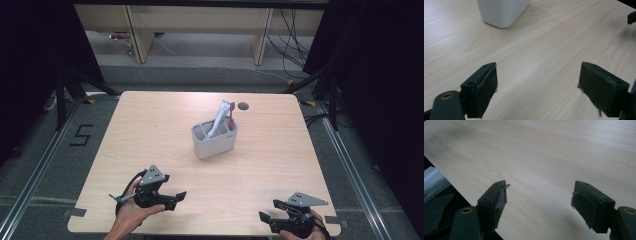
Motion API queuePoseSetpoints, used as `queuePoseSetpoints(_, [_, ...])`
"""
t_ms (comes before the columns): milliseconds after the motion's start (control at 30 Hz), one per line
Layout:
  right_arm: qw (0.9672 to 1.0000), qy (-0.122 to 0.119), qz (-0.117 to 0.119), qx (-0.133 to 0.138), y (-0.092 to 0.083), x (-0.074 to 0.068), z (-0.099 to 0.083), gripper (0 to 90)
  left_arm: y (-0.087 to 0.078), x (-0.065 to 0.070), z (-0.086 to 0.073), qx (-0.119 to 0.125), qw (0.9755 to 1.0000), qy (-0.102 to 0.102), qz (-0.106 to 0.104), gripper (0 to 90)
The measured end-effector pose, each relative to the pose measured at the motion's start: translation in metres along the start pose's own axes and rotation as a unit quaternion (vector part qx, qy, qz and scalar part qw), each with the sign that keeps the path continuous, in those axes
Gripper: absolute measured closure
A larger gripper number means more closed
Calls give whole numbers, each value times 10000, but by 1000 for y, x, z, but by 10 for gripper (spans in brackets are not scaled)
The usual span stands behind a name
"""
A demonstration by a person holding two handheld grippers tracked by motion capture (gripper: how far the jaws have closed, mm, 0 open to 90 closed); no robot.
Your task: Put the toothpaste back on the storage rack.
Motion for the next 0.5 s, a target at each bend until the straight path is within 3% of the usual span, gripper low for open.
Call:
queuePoseSetpoints(100, [10000,38,3,30,1,-1,0,280,-2,2,-4,11,10000,-75,10,150])
queuePoseSetpoints(167, [10000,1,3,62,1,0,1,280,-3,3,-8,-58,10000,37,-27,150])
queuePoseSetpoints(200, [10000,0,0,64,1,0,1,280,-2,4,-8,-6,10000,-64,-11,150])
queuePoseSetpoints(500, [10000,-17,1,70,1,0,0,280,-4,13,-25,-166,9998,108,-73,151])
Point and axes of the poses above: each handheld gripper's, and its own axes: y roughly forward along the jaws, z roughly out of its top, x roughly to its right, the point moved 8 cm from there along y, roughly forward along the jaws, and after that the axes turned 12 degrees about z, right-handed, at the moved point
